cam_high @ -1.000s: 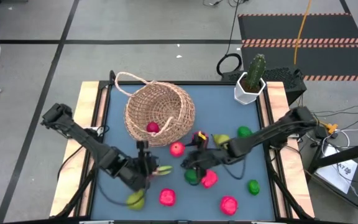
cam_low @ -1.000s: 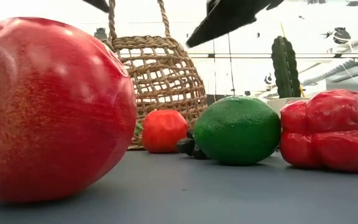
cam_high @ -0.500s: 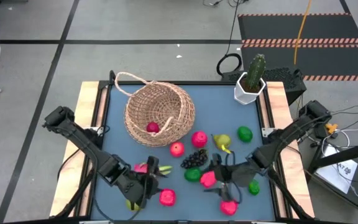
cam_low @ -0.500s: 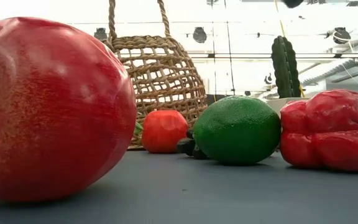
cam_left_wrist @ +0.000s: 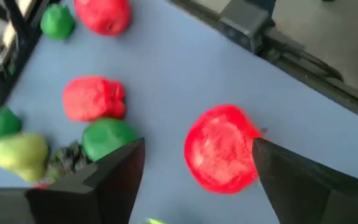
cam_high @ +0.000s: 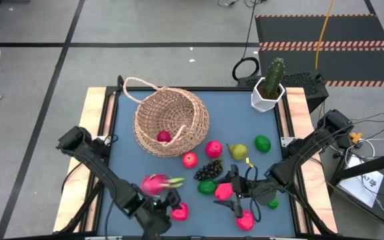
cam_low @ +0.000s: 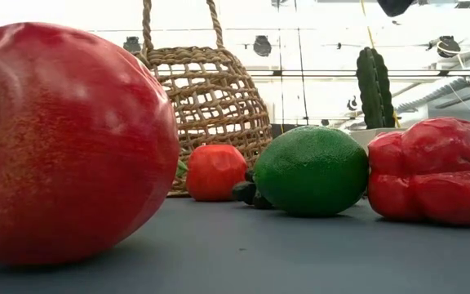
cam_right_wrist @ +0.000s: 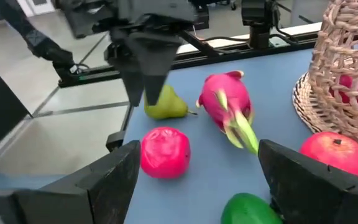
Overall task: Build produce basket
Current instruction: Put the red apple into the basket
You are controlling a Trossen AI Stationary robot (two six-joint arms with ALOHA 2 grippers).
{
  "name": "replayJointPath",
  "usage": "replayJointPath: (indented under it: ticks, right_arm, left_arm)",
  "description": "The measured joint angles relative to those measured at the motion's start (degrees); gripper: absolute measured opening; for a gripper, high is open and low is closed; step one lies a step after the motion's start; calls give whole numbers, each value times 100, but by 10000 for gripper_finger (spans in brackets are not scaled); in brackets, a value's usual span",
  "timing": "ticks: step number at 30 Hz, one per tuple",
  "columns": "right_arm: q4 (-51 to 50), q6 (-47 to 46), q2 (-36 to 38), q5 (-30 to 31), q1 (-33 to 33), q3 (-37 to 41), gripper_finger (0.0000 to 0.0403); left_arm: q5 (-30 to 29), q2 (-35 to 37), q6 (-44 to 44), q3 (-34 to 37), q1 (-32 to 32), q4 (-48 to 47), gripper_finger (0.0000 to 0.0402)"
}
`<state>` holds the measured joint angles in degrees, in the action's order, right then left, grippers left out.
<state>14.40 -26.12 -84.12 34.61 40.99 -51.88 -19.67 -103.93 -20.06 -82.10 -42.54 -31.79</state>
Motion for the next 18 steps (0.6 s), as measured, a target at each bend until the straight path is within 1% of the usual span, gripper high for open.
replayJointPath:
  ticks: [5,7,9,11,13,16,18]
  right_arm:
    - [221,-23,-2,35,0,-2,318]
    - [280,-20,-4,176,0,-2,318]
    - [344,-14,-4,322,0,-2,318]
    - [408,-14,-4,437,0,-2,318]
    - [441,-9,-4,479,0,-2,318]
    - [448,-18,-4,492,0,-2,318]
    - [459,-18,-4,605,0,-2,318]
  left_arm:
    - [-213,-71,-825,-112,-173,-304,265]
    - [-389,-71,-842,-112,-270,-398,260]
    - [-331,-60,-686,-114,-309,-546,263]
    - [-59,-56,-456,-115,-290,-837,282]
    - [79,-76,-439,-103,-253,-1093,312]
    - [-9,-150,-902,-51,-250,-1159,368]
    - [-152,-189,-1337,-10,-301,-1097,391]
